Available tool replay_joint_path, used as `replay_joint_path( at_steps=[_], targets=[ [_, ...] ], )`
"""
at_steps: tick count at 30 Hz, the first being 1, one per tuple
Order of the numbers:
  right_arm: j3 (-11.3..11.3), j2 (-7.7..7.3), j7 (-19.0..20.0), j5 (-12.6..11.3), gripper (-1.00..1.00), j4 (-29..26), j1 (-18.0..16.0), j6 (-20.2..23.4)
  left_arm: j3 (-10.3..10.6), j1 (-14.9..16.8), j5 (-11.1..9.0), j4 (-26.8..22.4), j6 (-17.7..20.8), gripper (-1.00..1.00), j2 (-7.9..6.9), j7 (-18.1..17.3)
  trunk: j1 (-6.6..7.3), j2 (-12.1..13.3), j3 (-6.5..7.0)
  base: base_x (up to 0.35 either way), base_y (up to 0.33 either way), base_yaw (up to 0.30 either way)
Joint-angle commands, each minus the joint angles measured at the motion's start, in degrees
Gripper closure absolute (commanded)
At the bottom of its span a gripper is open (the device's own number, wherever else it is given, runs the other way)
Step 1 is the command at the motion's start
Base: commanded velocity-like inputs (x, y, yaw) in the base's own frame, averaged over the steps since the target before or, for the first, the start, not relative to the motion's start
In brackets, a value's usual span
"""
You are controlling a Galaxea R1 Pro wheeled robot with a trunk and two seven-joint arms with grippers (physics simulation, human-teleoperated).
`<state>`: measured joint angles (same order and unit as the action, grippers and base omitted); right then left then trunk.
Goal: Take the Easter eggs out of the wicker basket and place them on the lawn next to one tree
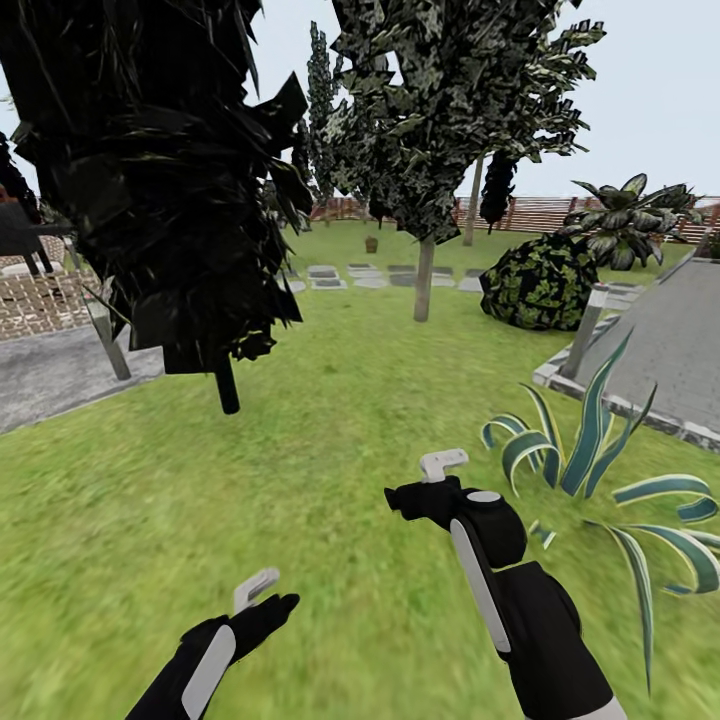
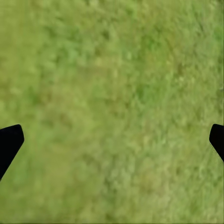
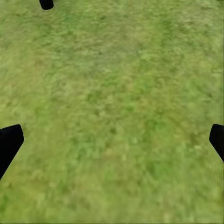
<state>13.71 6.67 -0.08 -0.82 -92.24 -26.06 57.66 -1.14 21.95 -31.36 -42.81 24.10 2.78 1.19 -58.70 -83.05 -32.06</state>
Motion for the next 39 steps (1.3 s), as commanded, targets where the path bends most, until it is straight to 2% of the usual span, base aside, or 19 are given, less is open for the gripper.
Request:
replay_joint_path(
  at_steps=[1,29,39],
  targets=[
    [0.0,0.01,-0.01,-0.06,-1.0,-0.05,-0.04,0.26,-0.11,0.02,-0.46,-0.08,0.33,-1.0,0.03,0.13,-0.03,-0.03,-0.06,0.334,0.0,0.0],
    [0.0,0.01,-0.01,-0.06,-1.0,-0.08,-0.06,0.35,-0.1,0.02,-0.46,-0.07,0.39,-1.0,0.03,0.13,-0.03,-0.03,-0.06,0.333,0.0,0.0],
    [0.0,0.01,-0.01,-0.06,-1.0,-0.13,-0.08,0.35,-0.12,0.02,-0.46,-0.08,0.48,-1.0,0.03,0.13,-0.03,-0.03,-0.06,0.334,0.0,-0.091]
  ],
)
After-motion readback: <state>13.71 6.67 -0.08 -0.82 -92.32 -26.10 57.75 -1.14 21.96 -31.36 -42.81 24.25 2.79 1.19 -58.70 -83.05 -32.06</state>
